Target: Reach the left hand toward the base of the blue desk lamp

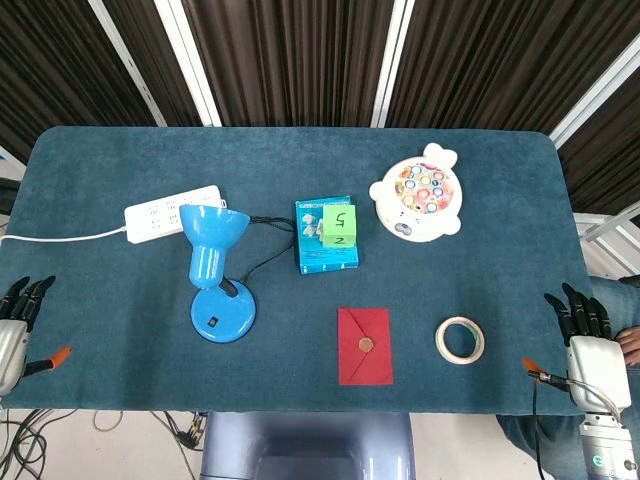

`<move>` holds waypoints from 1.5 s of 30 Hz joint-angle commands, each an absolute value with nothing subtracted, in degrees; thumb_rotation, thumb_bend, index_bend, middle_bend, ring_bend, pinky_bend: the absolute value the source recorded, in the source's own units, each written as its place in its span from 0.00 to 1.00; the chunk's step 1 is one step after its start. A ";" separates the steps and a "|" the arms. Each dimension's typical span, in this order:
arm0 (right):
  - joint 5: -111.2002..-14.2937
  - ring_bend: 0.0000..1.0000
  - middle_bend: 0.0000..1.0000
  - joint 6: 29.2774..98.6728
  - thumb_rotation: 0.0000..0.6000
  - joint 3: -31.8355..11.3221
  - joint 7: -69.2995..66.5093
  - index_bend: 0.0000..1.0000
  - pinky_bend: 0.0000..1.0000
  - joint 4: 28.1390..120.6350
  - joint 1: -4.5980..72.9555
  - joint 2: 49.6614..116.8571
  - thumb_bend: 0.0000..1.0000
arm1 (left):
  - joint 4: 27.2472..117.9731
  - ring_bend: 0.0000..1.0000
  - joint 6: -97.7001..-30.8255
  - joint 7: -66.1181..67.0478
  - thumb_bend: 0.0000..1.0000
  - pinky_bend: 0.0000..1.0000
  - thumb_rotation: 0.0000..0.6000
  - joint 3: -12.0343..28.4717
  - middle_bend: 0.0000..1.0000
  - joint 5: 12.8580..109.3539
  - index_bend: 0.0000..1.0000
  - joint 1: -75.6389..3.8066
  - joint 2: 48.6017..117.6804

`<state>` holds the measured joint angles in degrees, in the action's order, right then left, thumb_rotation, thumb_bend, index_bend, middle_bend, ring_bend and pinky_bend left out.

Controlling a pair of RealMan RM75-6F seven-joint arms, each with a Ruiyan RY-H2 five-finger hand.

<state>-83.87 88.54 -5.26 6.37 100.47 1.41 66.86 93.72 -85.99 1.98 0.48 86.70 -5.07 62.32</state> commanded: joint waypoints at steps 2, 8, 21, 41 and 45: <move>-84.08 0.01 0.01 88.51 1.00 -5.21 6.43 0.14 0.00 100.46 1.47 66.93 0.14 | 93.79 0.05 -85.94 1.97 0.12 0.23 1.00 0.48 0.13 86.75 0.06 -4.99 62.16; -84.00 0.01 0.01 88.26 1.00 -5.15 6.50 0.14 0.00 100.34 1.56 67.08 0.14 | 94.07 0.05 -84.46 2.79 0.13 0.23 1.00 0.22 0.13 86.51 0.06 -5.41 61.91; -84.02 0.01 0.01 88.58 1.00 -5.34 6.35 0.14 0.00 100.45 1.51 67.10 0.14 | 94.35 0.05 -84.42 3.19 0.13 0.23 1.00 0.31 0.13 86.63 0.05 -5.36 61.76; -83.31 0.01 0.01 88.99 1.00 -5.87 4.88 0.14 0.00 100.86 1.14 65.76 0.14 | 89.11 0.53 -81.08 2.72 0.35 0.69 1.00 -0.45 0.43 92.91 0.04 -9.37 66.55; -83.16 0.01 0.01 88.91 1.00 -5.97 4.49 0.14 0.00 100.69 1.17 65.65 0.14 | 88.16 0.67 -75.49 3.00 0.46 0.77 1.00 -1.60 0.60 93.83 0.06 -12.19 67.97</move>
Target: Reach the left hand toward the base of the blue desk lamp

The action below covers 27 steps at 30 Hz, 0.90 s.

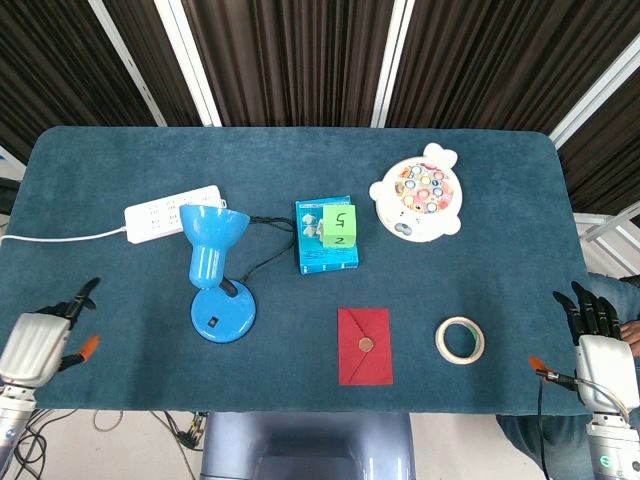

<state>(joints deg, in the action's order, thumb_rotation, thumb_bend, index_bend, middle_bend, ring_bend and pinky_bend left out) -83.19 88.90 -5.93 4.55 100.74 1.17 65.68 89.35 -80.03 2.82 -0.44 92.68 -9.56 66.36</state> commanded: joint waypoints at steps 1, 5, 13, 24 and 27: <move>-83.18 0.01 0.01 88.96 1.00 -5.99 4.49 0.14 0.00 100.69 1.16 65.63 0.14 | 87.89 0.70 -74.31 3.59 0.49 0.78 1.00 -1.82 0.64 94.24 0.07 -12.90 68.52; -83.19 0.01 0.01 89.08 1.00 -5.98 4.61 0.14 0.00 100.72 1.10 65.66 0.14 | 87.18 0.74 -70.65 5.83 0.53 0.80 1.00 -2.30 0.70 94.80 0.08 -14.97 70.82; -82.96 0.01 0.01 88.91 1.00 -5.99 4.80 0.14 0.00 100.65 1.12 65.71 0.14 | 87.11 0.75 -63.41 9.13 0.53 0.80 1.00 -2.37 0.71 92.10 0.07 -17.95 74.11; -82.41 0.01 0.01 88.95 1.00 -6.29 4.79 0.14 0.00 100.48 1.09 65.60 0.14 | 87.03 0.75 -59.09 12.19 0.53 0.80 1.00 -2.28 0.71 89.78 0.07 -20.36 77.49; -82.27 0.01 0.01 88.97 1.00 -6.35 4.69 0.14 0.00 100.46 1.06 65.55 0.14 | 87.10 0.75 -58.92 12.34 0.53 0.80 1.00 -2.40 0.71 89.84 0.07 -20.71 78.05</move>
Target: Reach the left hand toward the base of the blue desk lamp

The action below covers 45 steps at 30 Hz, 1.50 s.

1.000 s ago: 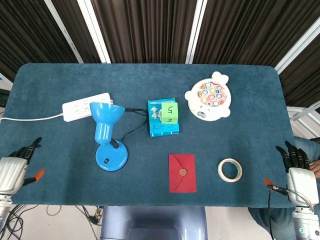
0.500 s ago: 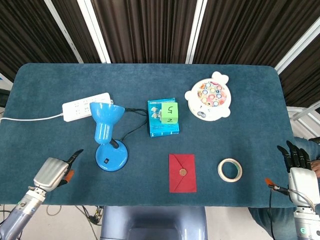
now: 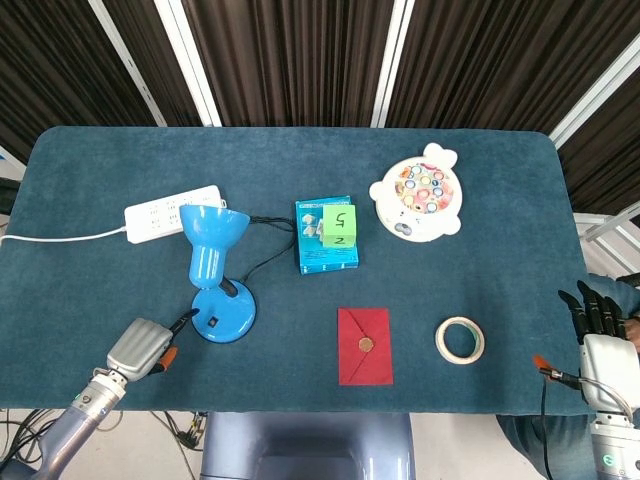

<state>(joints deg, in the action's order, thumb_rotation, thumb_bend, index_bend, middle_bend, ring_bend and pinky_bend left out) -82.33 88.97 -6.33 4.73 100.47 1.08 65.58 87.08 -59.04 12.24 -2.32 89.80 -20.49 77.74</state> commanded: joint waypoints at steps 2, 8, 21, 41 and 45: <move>-82.30 0.01 0.01 88.97 1.00 -6.36 4.66 0.14 0.00 100.47 1.06 65.48 0.14 | 87.00 0.75 -58.64 12.49 0.53 0.80 1.00 -2.50 0.71 89.86 0.07 -20.96 78.37; -82.13 0.01 0.01 89.17 1.00 -6.50 4.48 0.14 0.00 100.46 0.96 65.40 0.14 | 86.57 0.75 -57.76 13.01 0.53 0.80 1.00 -2.90 0.71 89.87 0.07 -21.77 79.75; -82.10 0.01 0.01 89.15 1.00 -6.54 4.34 0.14 0.00 100.42 0.95 65.31 0.14 | 86.08 0.75 -57.22 13.88 0.53 0.80 1.00 -3.92 0.70 89.45 0.07 -22.39 80.88; -81.91 0.01 0.01 89.24 1.00 -6.65 4.15 0.14 0.00 100.56 0.88 65.41 0.14 | 85.39 0.75 -54.95 14.42 0.53 0.82 1.00 -4.60 0.70 86.52 0.07 -23.36 81.34; -81.92 0.01 0.01 89.27 1.00 -6.65 4.24 0.14 0.00 100.52 0.88 65.45 0.14 | 85.59 0.75 -54.81 14.50 0.52 0.83 1.00 -4.68 0.70 86.22 0.08 -23.55 81.10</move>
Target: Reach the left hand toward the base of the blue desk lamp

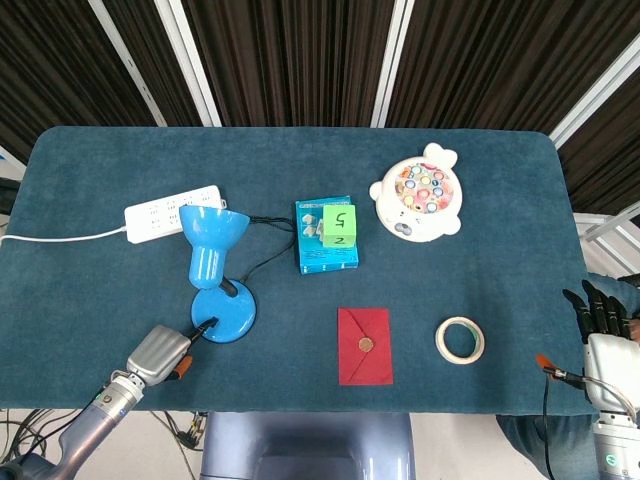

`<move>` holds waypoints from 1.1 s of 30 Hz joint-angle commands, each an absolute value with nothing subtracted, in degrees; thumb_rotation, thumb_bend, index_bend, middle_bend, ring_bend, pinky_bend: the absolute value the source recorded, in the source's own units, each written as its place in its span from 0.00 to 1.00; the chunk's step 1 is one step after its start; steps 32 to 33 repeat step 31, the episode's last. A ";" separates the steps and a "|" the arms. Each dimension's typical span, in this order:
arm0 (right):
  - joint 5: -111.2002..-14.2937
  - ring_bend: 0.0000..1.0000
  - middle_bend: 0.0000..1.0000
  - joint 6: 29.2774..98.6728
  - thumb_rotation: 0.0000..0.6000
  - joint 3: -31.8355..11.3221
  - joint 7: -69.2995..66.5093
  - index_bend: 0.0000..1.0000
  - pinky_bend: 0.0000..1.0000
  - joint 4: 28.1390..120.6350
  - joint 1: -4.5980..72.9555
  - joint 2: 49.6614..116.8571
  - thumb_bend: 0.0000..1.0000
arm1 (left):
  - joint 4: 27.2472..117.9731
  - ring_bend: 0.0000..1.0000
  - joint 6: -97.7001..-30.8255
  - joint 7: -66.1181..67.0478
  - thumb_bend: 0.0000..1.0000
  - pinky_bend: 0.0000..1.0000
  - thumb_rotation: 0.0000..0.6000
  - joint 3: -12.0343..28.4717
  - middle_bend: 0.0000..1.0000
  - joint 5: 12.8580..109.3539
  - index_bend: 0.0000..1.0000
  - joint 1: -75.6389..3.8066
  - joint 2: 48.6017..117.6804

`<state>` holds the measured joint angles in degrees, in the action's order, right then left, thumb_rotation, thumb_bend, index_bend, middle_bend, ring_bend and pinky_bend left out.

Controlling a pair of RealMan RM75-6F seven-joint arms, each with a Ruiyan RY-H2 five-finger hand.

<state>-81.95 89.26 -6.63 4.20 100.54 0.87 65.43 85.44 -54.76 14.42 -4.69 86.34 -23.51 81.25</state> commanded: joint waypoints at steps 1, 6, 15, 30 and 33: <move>-81.93 0.01 0.01 89.29 1.00 -6.67 4.23 0.14 0.00 100.53 0.88 65.47 0.14 | 85.85 0.75 -55.12 14.51 0.52 0.83 1.00 -4.55 0.69 86.16 0.08 -23.52 80.88; -81.90 0.01 0.01 89.30 1.00 -6.69 4.11 0.14 0.00 100.55 0.86 65.43 0.14 | 88.29 0.67 -63.29 15.26 0.41 0.81 1.00 -2.05 0.61 87.16 0.09 -21.56 78.54; -82.43 0.01 0.01 89.24 1.00 -6.35 4.51 0.14 0.00 100.74 0.88 65.59 0.14 | 98.39 0.19 -84.28 18.00 0.17 0.37 1.00 0.97 0.28 87.35 0.10 -12.05 69.58; -83.06 0.01 0.01 89.21 1.00 -5.91 5.87 0.14 0.00 100.94 0.93 65.97 0.14 | 96.46 0.02 -88.06 1.18 0.09 0.11 1.00 0.03 0.12 82.05 0.10 -5.07 62.61; -83.09 0.01 0.01 89.17 1.00 -5.88 5.98 0.14 0.00 100.91 0.96 66.04 0.14 | 96.42 0.02 -87.50 1.62 0.08 0.11 1.00 -0.08 0.12 81.90 0.10 -5.18 62.48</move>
